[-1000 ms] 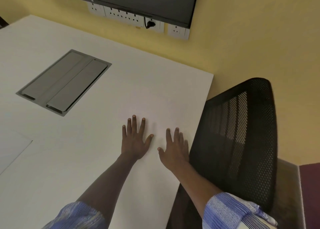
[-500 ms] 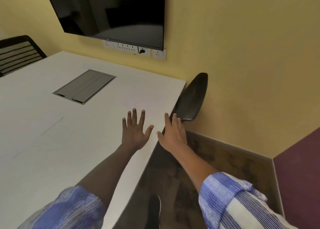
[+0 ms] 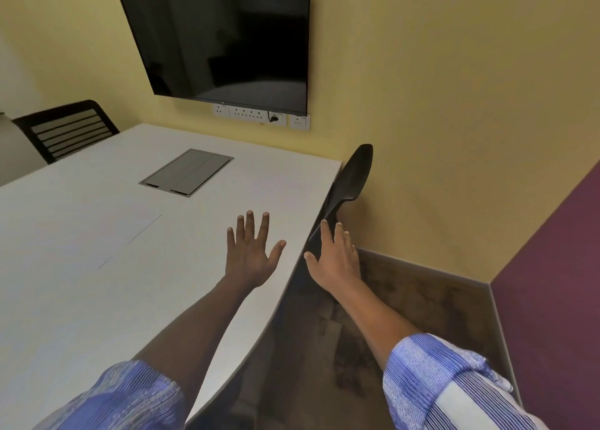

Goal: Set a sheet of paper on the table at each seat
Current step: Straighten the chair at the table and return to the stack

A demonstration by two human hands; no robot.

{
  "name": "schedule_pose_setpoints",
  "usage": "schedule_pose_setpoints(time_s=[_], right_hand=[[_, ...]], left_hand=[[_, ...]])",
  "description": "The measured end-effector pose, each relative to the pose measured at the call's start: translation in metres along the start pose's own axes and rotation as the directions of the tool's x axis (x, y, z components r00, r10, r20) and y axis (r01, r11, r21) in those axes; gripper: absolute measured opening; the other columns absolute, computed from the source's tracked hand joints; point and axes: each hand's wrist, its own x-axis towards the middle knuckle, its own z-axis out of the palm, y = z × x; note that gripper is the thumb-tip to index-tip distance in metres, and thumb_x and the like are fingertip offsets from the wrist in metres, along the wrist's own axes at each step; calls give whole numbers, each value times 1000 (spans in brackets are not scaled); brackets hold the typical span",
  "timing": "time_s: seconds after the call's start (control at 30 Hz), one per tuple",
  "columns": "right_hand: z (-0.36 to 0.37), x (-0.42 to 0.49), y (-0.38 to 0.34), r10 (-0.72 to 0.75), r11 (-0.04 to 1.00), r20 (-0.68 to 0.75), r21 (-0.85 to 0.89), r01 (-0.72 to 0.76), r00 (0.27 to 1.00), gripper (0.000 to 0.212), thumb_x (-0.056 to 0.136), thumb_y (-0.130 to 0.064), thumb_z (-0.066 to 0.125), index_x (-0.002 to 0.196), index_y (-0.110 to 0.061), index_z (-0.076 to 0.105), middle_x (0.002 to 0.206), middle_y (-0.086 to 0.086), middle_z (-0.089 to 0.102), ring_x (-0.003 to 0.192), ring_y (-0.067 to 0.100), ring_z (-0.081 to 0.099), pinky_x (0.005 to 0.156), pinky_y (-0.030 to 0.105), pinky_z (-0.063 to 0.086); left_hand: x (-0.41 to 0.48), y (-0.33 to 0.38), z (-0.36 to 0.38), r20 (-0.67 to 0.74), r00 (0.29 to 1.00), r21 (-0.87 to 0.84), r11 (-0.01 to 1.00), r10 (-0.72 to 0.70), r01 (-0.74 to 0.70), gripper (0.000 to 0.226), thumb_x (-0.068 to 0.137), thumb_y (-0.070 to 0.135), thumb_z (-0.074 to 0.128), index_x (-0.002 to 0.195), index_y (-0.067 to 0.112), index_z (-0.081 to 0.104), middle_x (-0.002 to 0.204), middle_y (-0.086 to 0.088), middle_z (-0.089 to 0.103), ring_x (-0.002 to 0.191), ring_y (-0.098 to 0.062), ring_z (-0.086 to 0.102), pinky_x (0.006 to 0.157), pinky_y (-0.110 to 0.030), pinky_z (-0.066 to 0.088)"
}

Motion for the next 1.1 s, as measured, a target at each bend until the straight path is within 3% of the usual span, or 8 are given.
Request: schedule_pose_setpoints(time_s=[0.2,0.4,0.67,0.83,0.97,1.1], right_hand=[[22,-94,-58,94,995,-32,21,-93,995,84,98,-52,53,162,-25,5,171,11,3,157,37,7,124,51,21],[41,-193,-133,172,985,-31,35,-171,985,84,99,-51,53,162,-26,5,171,10,3,157,35,6,125,51,20],[41,-297,-213,159,986,-73,72,-154,985,83,99,-53,51,162,-27,3,172,8,1,157,34,4,124,51,20],[50,-371,-245,149,983,-123,129,-133,981,83,98,-55,52,162,-29,6,172,6,3,157,33,6,123,51,22],[58,-438,-266,174,976,-153,161,-149,973,81,97,-53,53,161,-26,12,169,8,14,155,33,16,120,52,28],[65,-495,-299,179,976,-181,160,-151,967,76,97,-50,54,159,-23,20,161,10,30,144,32,34,113,48,38]], left_hand=[[-73,-58,-25,12,998,-79,995,55,-54,81,94,70,13,161,27,1,168,-14,2,155,-35,1,123,-56,8],[-150,-123,-64,37,992,-87,990,119,-115,88,87,74,2,161,26,0,168,-14,1,155,-35,0,124,-56,7],[-240,-183,-116,6,986,-106,981,164,-162,87,89,73,6,161,26,4,168,-13,2,155,-34,3,123,-54,12],[-315,-218,-144,1,981,-128,973,196,-194,80,97,68,22,161,23,6,169,-11,3,155,-30,6,124,-48,14],[-390,-244,-166,17,981,-114,975,193,-190,80,97,68,26,160,20,13,166,-13,18,152,-31,21,120,-46,25],[-451,-282,-192,-25,979,-119,972,203,-204,76,97,65,31,153,14,34,146,-14,48,129,-32,49,100,-44,44]])
